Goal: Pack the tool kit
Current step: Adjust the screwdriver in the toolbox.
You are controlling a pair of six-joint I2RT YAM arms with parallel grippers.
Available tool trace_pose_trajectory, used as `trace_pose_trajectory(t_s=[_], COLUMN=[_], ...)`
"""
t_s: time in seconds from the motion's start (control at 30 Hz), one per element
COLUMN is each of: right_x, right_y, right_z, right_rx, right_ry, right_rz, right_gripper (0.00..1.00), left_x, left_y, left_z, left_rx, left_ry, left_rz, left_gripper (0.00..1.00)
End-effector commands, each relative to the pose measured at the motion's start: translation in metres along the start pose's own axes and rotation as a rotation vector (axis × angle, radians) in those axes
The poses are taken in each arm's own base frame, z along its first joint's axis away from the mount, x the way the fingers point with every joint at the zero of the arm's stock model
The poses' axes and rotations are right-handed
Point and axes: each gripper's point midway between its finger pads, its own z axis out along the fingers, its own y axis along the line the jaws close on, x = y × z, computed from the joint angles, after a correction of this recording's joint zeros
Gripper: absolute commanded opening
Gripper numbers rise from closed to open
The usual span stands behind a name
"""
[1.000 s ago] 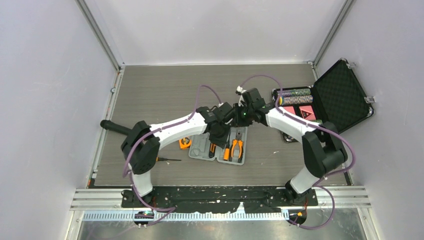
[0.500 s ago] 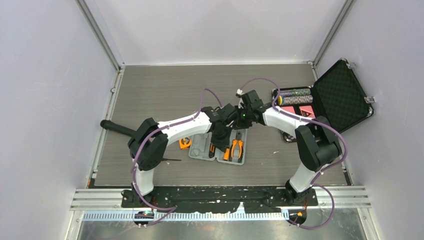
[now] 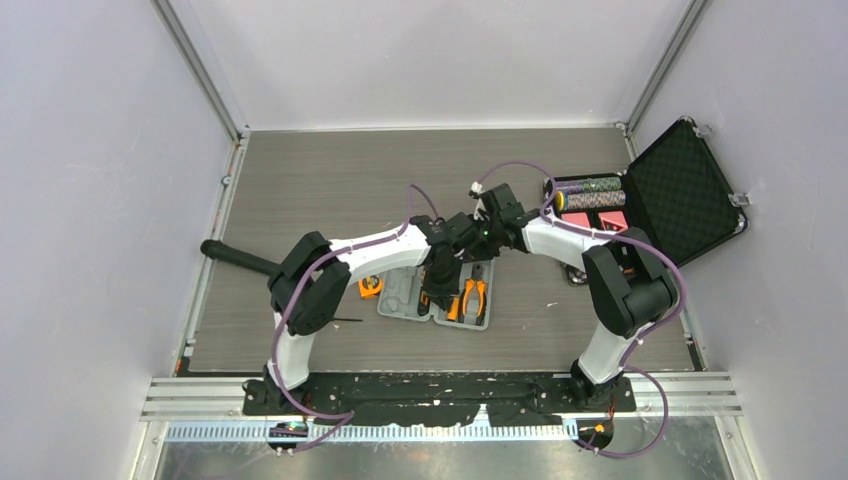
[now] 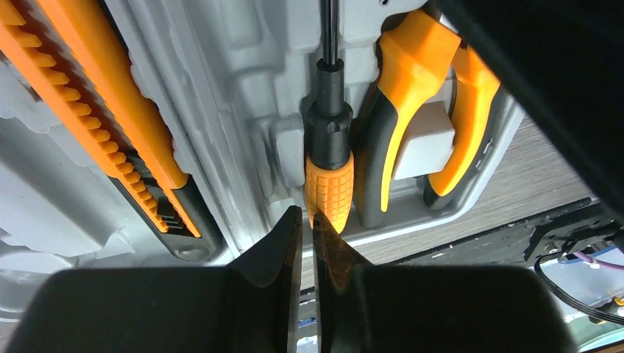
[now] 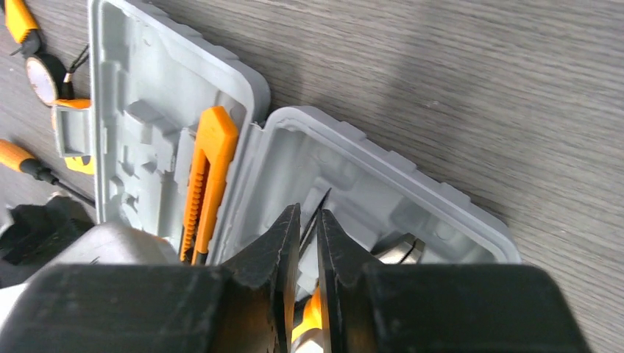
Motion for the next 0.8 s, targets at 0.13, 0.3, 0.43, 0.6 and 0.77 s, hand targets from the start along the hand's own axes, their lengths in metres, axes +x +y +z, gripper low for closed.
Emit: trace_pose_trajectory(t_s=[0.13,0.3,0.43,0.6,0.77], right_x=[-0.008,0.001,0.013,0.037,0.047], right_y=[0.023,0.005,-0.010,-0.034,-0.043], right_z=[0.004,0.010,0.014,0.020,0.028], right_rx=[-0.106,-0.034,0.015,0.061,-0.011], right_ry=[-0.031,-0.021,-0.002,0.041,0.054], right_rz=[0.003,0.018,0.030,0.107,0.190], right_gripper=[0.17,0.14,0.12,0.07,0.06], left_x=[0.006,0.004,0.005,0.005,0.005], left_y=[0.000,0.002,0.001,0.002,0.001], left_z=[0.011,0.009,0.010,0.011,0.013], left_rx=[-0.008,-0.017,-0.019,-0.021,-0.020], left_ry=[0.041,0.028,0.041,0.040,0.047], left_rz=[-0.017,-0.020,-0.021,-0.024,-0.024], left_gripper=[0.10,0.10,0.11,0.10,0.10])
